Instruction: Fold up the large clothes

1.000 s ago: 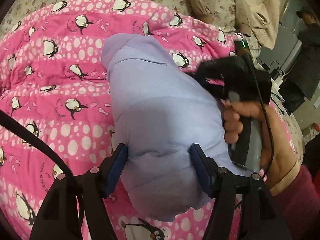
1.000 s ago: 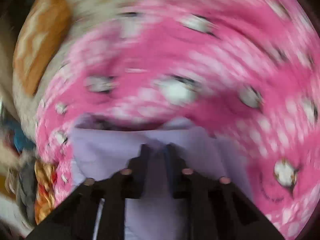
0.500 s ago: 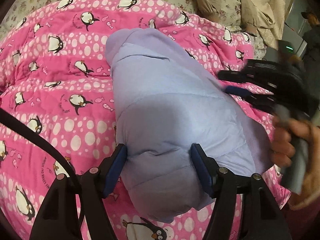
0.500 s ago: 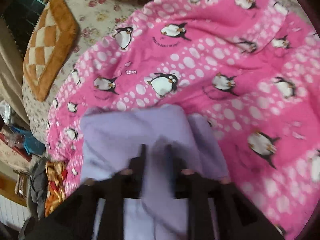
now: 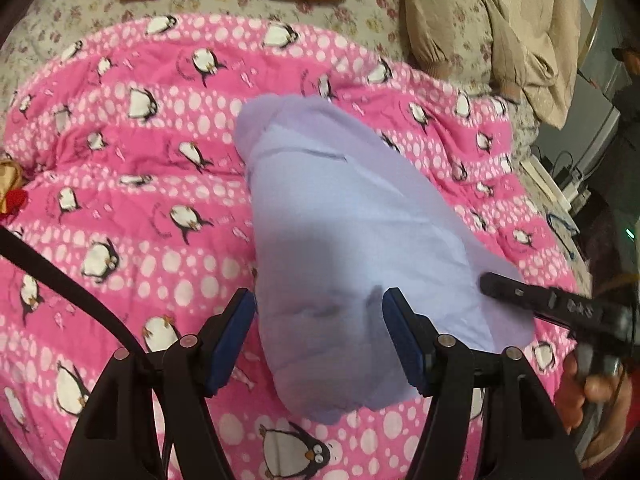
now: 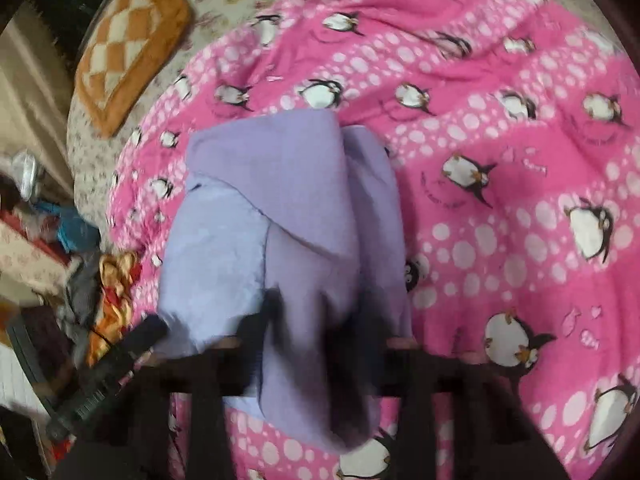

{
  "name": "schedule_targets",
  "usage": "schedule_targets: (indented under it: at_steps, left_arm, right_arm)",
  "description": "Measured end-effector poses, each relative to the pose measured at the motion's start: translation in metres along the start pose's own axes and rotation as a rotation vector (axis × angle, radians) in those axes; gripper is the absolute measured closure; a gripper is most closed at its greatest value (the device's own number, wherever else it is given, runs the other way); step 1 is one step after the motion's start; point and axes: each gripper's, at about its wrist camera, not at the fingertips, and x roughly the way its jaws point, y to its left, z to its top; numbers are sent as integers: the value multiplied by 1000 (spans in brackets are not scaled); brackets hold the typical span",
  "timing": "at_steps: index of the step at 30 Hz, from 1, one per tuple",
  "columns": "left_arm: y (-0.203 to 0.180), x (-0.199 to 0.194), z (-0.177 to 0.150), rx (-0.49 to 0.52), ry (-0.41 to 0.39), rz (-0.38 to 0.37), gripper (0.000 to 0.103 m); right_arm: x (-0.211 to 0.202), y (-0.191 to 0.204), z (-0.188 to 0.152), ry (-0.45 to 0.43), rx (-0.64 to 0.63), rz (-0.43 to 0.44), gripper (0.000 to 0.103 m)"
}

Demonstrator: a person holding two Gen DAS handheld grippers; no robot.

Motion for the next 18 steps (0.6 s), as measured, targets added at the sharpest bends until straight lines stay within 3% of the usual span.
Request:
schedule_targets:
  at_steps: [3,5,10,12,14,16,18]
  left_arm:
    - [1,14,0,13,19,52,66]
    - [2,33,-6,30,80,45,66]
    - [-2,28,-13,73,60,66,66]
    - [-2,23,-14,76,63,57,66]
    - [-3,20,-16,91,60,55,66]
    - [-5,21,-19,106,60,62,66]
    - [-4,23,-20,100,59,64,66]
  right_arm:
    - [-12,3,-4,-87,-74,-68,84]
    - [8,-10,-9,-41,-58,-140,85]
    - [0,-11,-12,-56,-34,-97,81]
    - [-6,-12,-12,-75,12,-77,73]
    - [-12,-9,-9,-86,37,-49,70]
    - [-16,-2,-6,-105,19,-50,58]
    - [-14,5,0,-120,1,-77,35]
